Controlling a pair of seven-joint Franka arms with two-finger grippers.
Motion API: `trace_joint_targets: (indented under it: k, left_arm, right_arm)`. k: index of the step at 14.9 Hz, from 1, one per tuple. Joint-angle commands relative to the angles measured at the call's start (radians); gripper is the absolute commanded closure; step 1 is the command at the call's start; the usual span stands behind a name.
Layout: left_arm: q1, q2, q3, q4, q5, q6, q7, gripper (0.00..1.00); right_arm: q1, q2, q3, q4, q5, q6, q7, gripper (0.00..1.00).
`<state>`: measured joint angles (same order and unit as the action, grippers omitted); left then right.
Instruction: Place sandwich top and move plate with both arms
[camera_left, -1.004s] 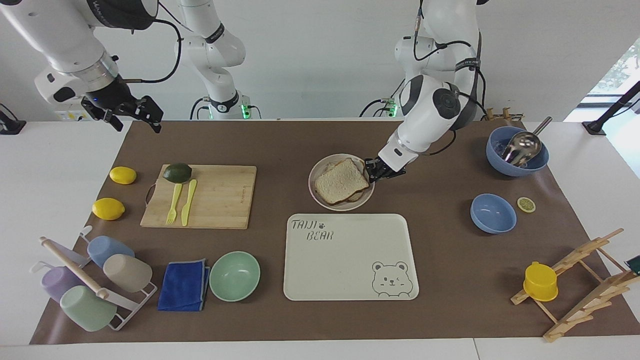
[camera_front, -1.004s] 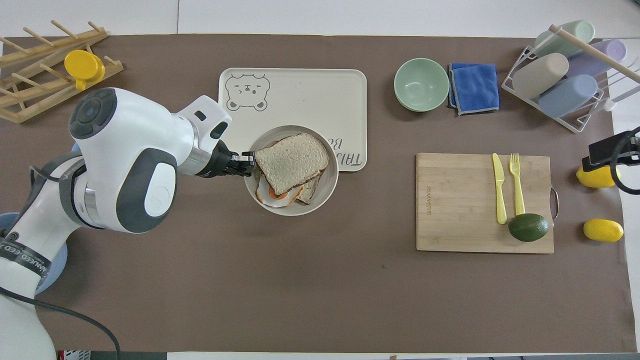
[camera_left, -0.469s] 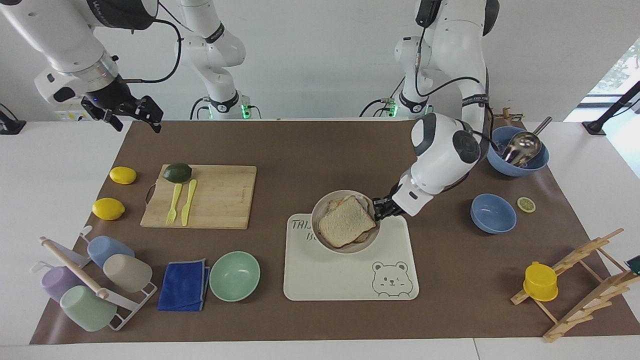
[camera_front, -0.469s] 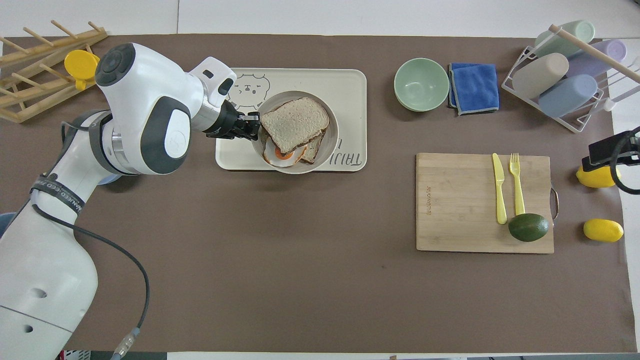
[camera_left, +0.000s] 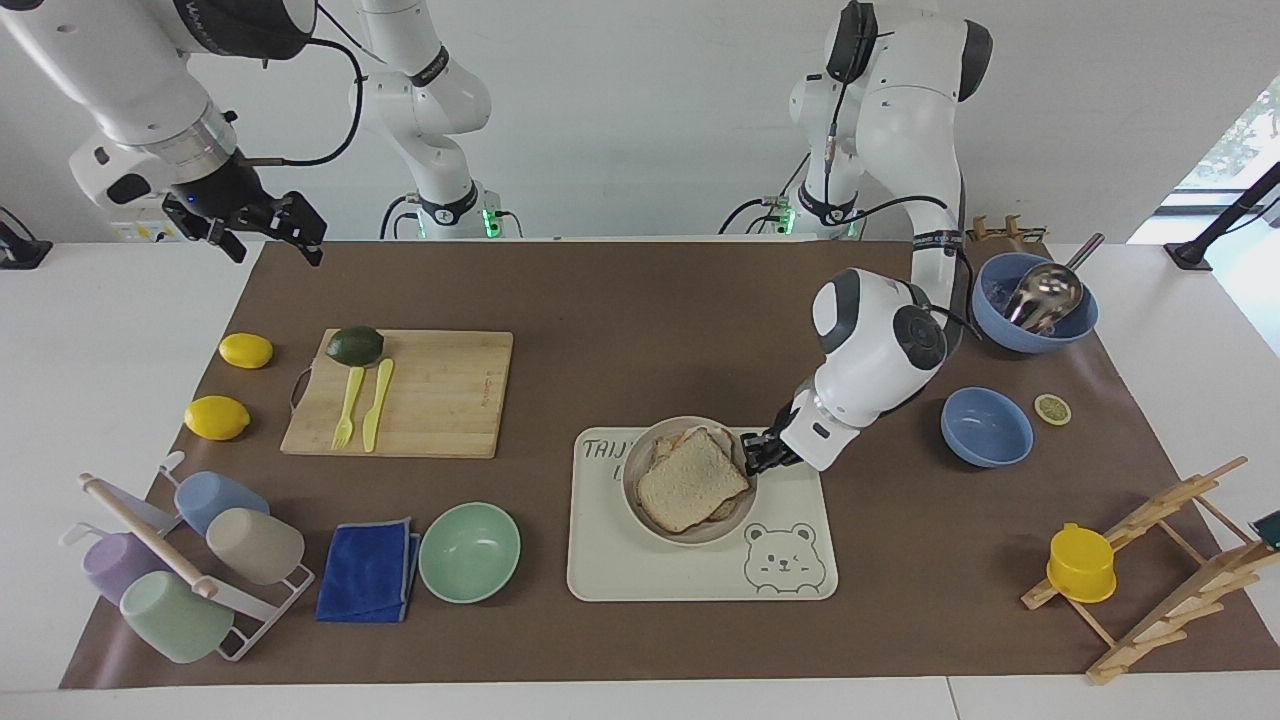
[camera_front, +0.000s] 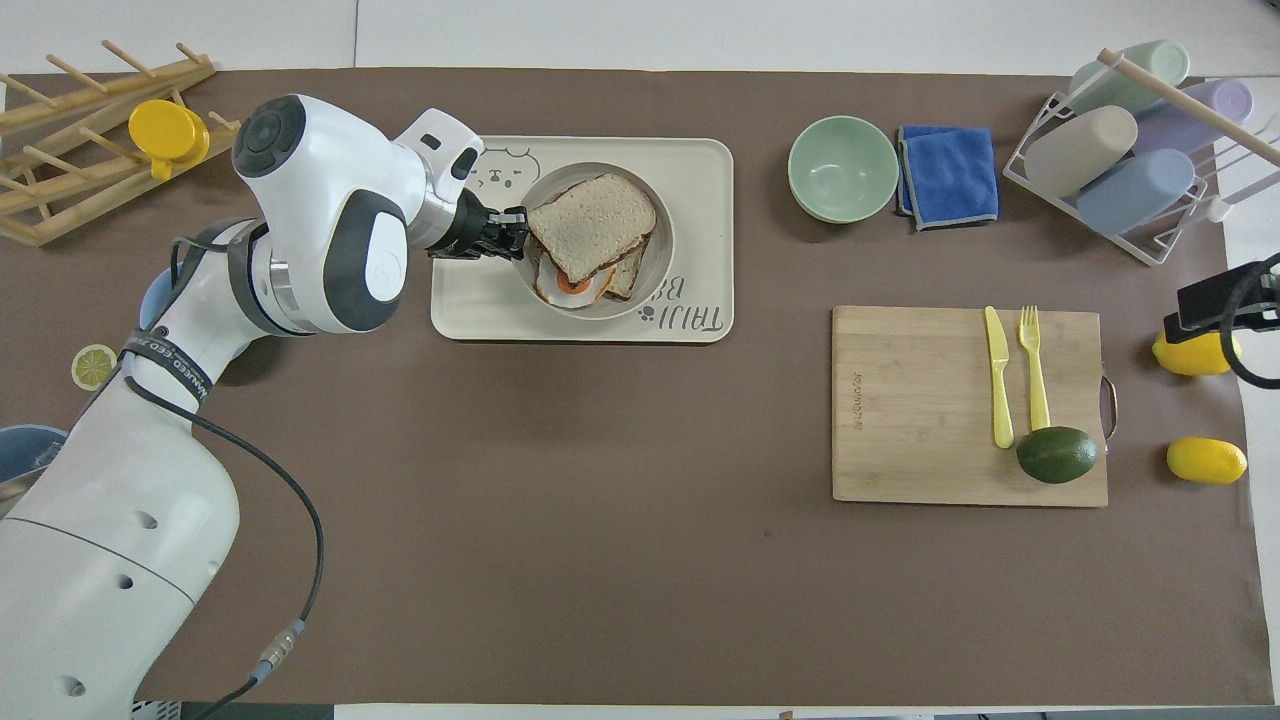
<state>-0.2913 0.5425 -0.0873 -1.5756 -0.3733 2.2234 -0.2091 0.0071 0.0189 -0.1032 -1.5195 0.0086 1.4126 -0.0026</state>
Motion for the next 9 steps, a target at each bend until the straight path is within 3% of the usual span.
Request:
trace_joint_targets:
  k: [1,4,5,6,9]
  left_arm:
    - [0.004,0.008,0.0,-0.021,-0.01,0.062,0.008,1.0]
    - [0.006,0.007,0.0,-0.032,-0.007,0.071,0.008,1.0]
    - [0.006,0.005,0.0,-0.032,-0.006,0.068,0.011,0.44]
    - [0.006,0.004,0.003,-0.032,-0.004,0.059,0.013,0.0]
    - [0.004,-0.009,0.034,-0.02,-0.004,0.015,0.011,0.0]
  right_arm:
    - [-0.007,-0.013,0.004,-0.01,-0.002,-0.012,-0.02,0.0]
    - [-0.007,-0.013,0.004,-0.01,-0.002,-0.012,-0.02,0.0]
    - [-0.007,-0.013,0.004,-0.01,-0.002,-0.012,-0.022,0.0]
    - [-0.007,-0.013,0.004,-0.01,-0.002,-0.012,-0.022,0.0]
    - [-0.007,-0.013,0.004,-0.01,-0.002,-0.012,-0.02,0.0]
